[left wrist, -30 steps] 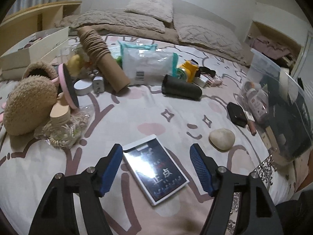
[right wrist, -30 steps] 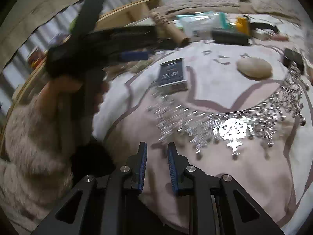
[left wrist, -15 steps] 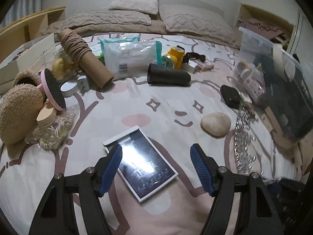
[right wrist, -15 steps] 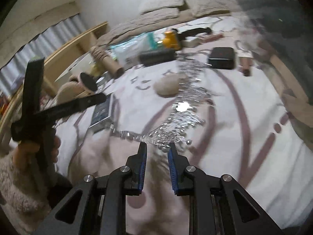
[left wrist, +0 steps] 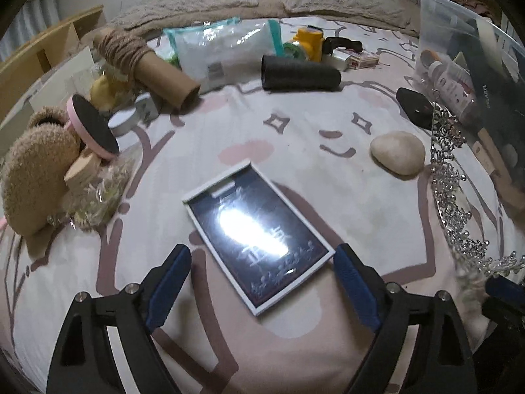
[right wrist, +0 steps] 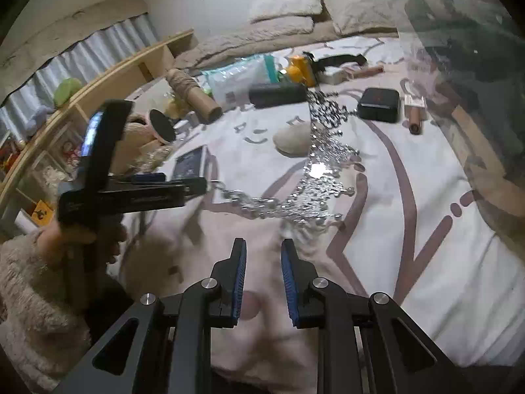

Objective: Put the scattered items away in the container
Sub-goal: 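Set the card box flat on the bed with the left tool while the right tool lifts the tiara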

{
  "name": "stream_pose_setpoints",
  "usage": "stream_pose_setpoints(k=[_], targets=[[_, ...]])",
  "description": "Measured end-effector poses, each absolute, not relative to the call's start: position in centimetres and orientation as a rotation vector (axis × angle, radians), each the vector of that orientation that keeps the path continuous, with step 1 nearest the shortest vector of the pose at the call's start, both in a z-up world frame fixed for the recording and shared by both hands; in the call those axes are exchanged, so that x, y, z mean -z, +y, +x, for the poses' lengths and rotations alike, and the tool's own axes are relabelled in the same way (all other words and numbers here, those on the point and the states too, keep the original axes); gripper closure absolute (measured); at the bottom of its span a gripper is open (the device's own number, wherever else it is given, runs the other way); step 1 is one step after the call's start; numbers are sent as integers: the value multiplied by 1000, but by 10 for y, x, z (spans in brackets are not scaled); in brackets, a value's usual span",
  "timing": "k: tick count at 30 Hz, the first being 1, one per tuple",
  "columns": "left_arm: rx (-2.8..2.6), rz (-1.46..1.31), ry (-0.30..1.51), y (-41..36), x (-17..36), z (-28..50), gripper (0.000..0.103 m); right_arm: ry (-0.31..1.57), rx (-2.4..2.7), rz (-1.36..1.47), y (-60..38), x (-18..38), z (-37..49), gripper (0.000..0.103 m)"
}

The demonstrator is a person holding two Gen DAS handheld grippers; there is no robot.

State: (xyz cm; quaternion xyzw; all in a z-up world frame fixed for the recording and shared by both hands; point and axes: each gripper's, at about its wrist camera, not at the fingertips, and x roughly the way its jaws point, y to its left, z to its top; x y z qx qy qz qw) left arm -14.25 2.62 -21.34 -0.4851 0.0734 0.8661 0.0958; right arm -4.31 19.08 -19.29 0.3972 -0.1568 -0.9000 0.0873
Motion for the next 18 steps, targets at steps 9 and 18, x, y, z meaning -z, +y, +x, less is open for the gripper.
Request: stream_pose_setpoints(k=[9, 18], targets=[[-2613, -1525, 87, -5, 214, -147, 7, -511, 2768, 1076, 207, 165, -27, 47], [-2658, -1539, 35, -16, 213, -152, 9, -516, 2848, 1065, 209, 167, -39, 4]])
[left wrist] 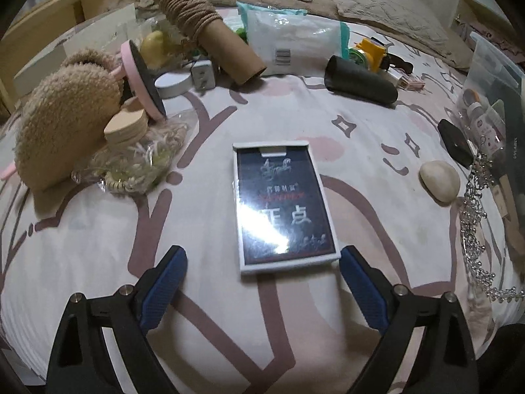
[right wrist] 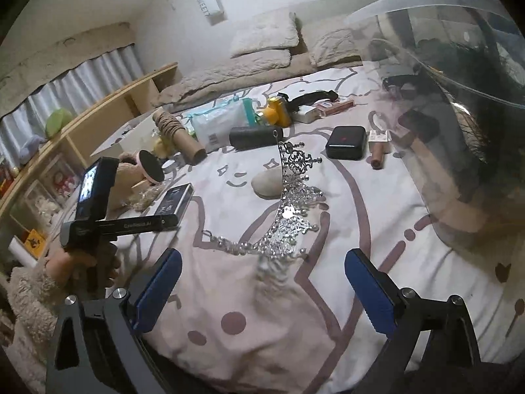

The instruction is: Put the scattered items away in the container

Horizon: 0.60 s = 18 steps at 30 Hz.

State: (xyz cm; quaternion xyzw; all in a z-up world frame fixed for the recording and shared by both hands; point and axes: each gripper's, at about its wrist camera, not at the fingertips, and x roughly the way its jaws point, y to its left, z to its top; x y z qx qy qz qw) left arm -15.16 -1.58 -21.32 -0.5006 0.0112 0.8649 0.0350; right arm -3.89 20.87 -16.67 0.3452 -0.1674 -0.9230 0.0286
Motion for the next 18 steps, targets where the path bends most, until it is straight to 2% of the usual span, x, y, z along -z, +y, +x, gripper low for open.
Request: stream_pose_setpoints(k=[5, 8, 14, 18], targets=[[-2653, -1509, 86, -6, 215, -157, 9, -550, 2838, 1144, 216, 162, -79, 4], [-2646, -1537, 89, -6, 220, -161, 8, -615, 2740, 1324, 226, 170, -114, 4], [-2630, -1517, 92, -2, 222, -164, 8, -861, 2372, 1732, 243, 205, -165, 4], [-2616, -1514, 85, 0, 222, -164, 6, -778, 2329, 1882, 233, 214, -175, 4]])
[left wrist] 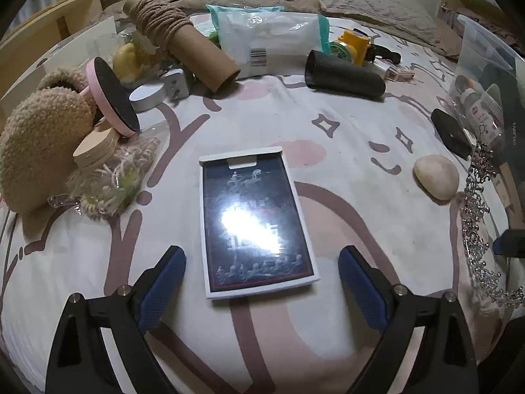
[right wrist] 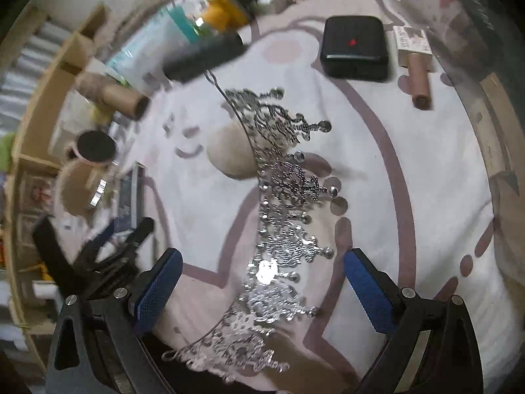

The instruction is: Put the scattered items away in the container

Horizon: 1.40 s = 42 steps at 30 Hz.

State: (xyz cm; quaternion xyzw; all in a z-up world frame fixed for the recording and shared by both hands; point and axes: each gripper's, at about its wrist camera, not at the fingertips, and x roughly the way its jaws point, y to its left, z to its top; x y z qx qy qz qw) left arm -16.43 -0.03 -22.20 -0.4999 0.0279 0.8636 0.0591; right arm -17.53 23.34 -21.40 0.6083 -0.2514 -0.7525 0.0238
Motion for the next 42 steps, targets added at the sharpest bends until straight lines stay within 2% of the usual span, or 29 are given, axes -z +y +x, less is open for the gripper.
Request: stream_pose_setpoints(k=[6, 10, 13, 16, 18, 28, 33, 42], targets=[[-2614, -1507, 65, 1, 223, -165, 4, -693, 2359, 1975, 224, 223, -179, 4], [-2612, -1504, 64, 2, 223, -165, 2, -536, 2407, 2026, 211, 225, -182, 6], [-2613, -1508, 80, 4, 224, -166, 2, -395, 2445, 2056, 201, 228, -187, 14], [-2613, -1509, 92, 6, 225, -167, 2, -266, 2475, 2037, 192, 226, -187, 27], [-2612, -1509, 91, 5, 227, -168, 2, -222, 2490, 1996, 190, 222, -184, 43], [-2614, -1485, 7, -2, 228, -174, 4, -281, 2534, 1832, 200, 209, -162, 43], [-2647, -1461, 31, -5, 225, -176, 38, -281, 2559, 1751, 196, 190, -159, 43], [-2635, -1395, -89, -14, 214, -171, 42, -335, 2553, 1624, 185, 154, -154, 43]])
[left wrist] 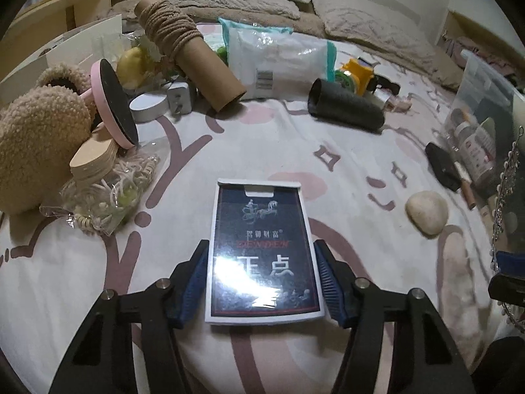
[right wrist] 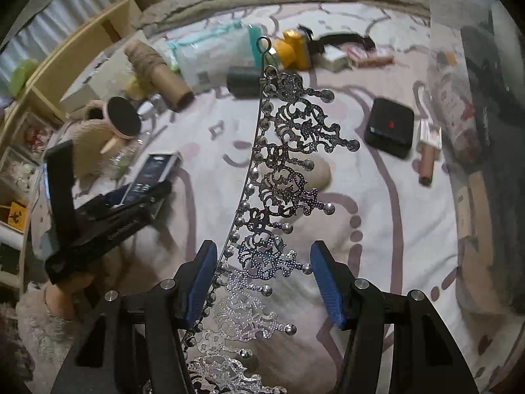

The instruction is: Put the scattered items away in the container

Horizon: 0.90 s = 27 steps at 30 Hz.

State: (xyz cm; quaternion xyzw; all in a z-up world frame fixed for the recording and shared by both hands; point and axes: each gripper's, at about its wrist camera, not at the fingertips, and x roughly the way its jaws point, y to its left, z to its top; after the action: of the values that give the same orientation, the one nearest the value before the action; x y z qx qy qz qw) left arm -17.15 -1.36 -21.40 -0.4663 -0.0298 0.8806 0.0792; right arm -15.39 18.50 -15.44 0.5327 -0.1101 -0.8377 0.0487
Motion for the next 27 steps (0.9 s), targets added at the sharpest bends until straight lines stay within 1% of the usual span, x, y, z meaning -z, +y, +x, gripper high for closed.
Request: stream_pose_setpoints(k=[4, 12, 20, 27], targets=[[-2645, -1351, -69, -10, 205, -164, 42, -351, 2556, 1583, 185, 143, -153, 43], [-2643, -1217, -141, -15, 179, -151, 42, -344, 2593, 1503, 192, 117, -143, 43], [-2681, -1101, -128, -16, 158, -136, 42, -361, 2720, 1347, 229, 63, -124, 43], [-2715, -965, -118, -13, 134, -120, 42, -365, 2886, 1233, 284, 13, -100, 43]])
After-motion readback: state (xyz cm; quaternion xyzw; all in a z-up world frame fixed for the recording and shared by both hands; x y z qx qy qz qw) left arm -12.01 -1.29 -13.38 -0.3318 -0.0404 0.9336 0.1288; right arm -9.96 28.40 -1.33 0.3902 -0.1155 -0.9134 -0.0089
